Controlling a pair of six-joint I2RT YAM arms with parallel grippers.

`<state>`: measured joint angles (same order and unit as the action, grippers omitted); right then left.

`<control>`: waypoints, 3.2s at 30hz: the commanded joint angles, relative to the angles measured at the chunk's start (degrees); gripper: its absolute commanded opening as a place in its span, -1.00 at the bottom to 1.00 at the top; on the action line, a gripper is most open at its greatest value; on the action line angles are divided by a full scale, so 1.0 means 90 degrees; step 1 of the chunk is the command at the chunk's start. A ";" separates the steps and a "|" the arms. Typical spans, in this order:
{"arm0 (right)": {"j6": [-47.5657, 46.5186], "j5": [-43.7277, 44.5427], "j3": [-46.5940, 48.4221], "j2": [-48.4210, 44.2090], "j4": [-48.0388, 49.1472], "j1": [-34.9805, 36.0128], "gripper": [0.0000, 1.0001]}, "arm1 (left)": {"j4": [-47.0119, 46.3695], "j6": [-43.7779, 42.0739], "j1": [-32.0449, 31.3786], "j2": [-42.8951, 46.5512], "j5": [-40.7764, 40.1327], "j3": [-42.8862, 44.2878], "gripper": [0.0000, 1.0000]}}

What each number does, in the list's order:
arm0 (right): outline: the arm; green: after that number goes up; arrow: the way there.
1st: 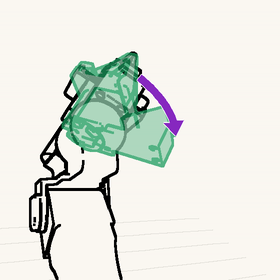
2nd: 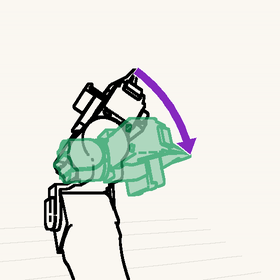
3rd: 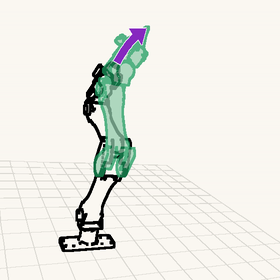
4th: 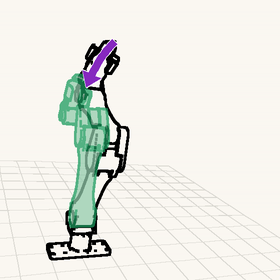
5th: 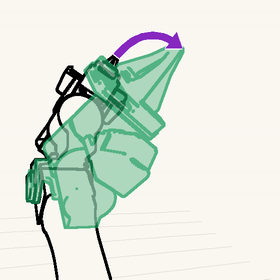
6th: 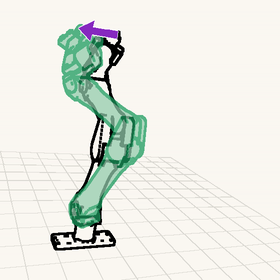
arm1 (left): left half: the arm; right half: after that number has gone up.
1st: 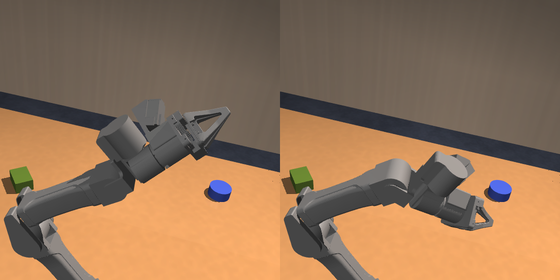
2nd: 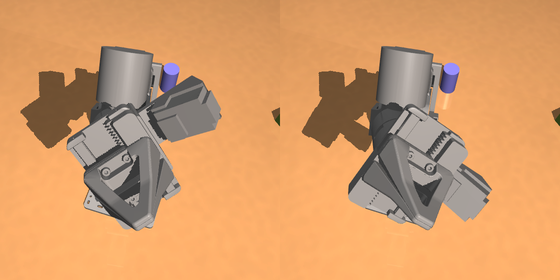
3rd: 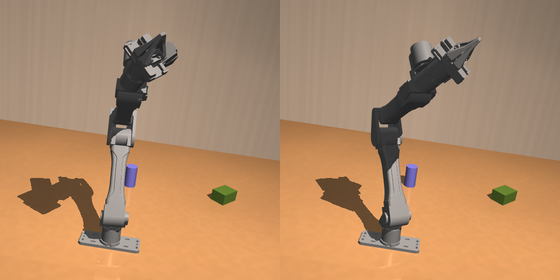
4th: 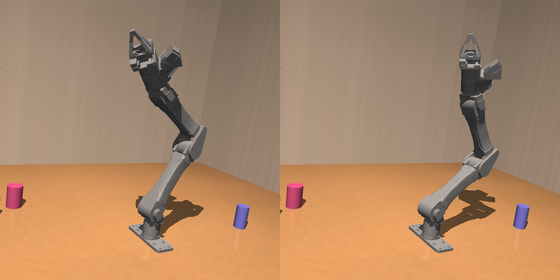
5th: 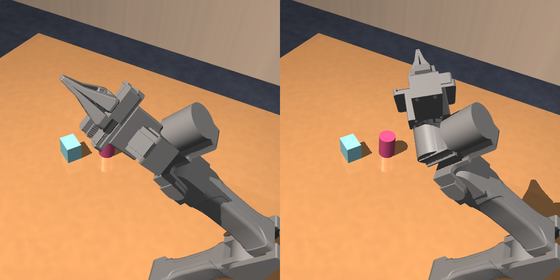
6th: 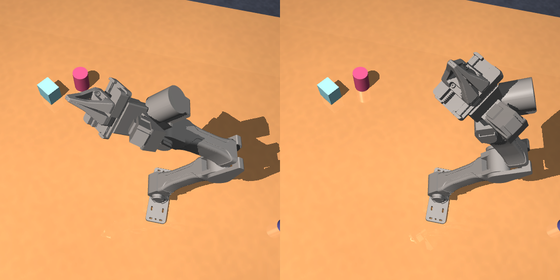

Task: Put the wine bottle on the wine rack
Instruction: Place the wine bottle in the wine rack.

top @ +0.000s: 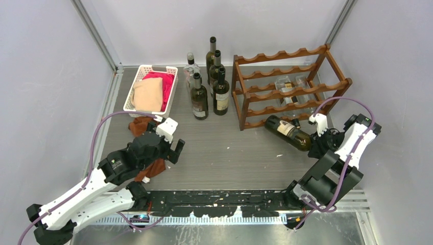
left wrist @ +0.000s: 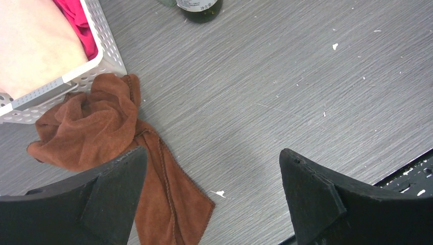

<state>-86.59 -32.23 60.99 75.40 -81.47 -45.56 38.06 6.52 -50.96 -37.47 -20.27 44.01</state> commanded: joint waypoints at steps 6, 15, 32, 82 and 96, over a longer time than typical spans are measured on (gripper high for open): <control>0.0697 -0.0860 0.0003 0.0024 0.0697 -0.0042 -0.98 | -0.0203 -0.0140 0.0071 0.0100 0.0111 0.0005 0.99; 0.1053 -0.1052 -0.0167 0.0067 0.1081 -0.0037 -0.98 | -0.0220 -0.0139 0.0115 0.0095 0.0181 -0.0002 0.99; 0.2611 -0.1271 -0.0739 -0.0166 0.2453 0.0604 -0.98 | -0.0264 -0.0139 0.0222 0.0062 0.0342 -0.0017 0.99; 0.8146 0.2034 -0.2848 -0.0365 1.0193 0.4450 -0.98 | -0.0382 -0.0168 0.0506 -0.0142 0.0659 -0.0056 0.97; 0.8465 0.2898 -0.2727 0.0083 1.0898 0.4935 -0.98 | -0.0386 -0.0168 0.0567 -0.0172 0.0729 -0.0056 0.97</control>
<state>-11.70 -8.62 32.53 76.95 3.81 -2.24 37.08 5.52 -46.35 -39.11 -14.66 43.24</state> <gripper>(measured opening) 0.413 0.987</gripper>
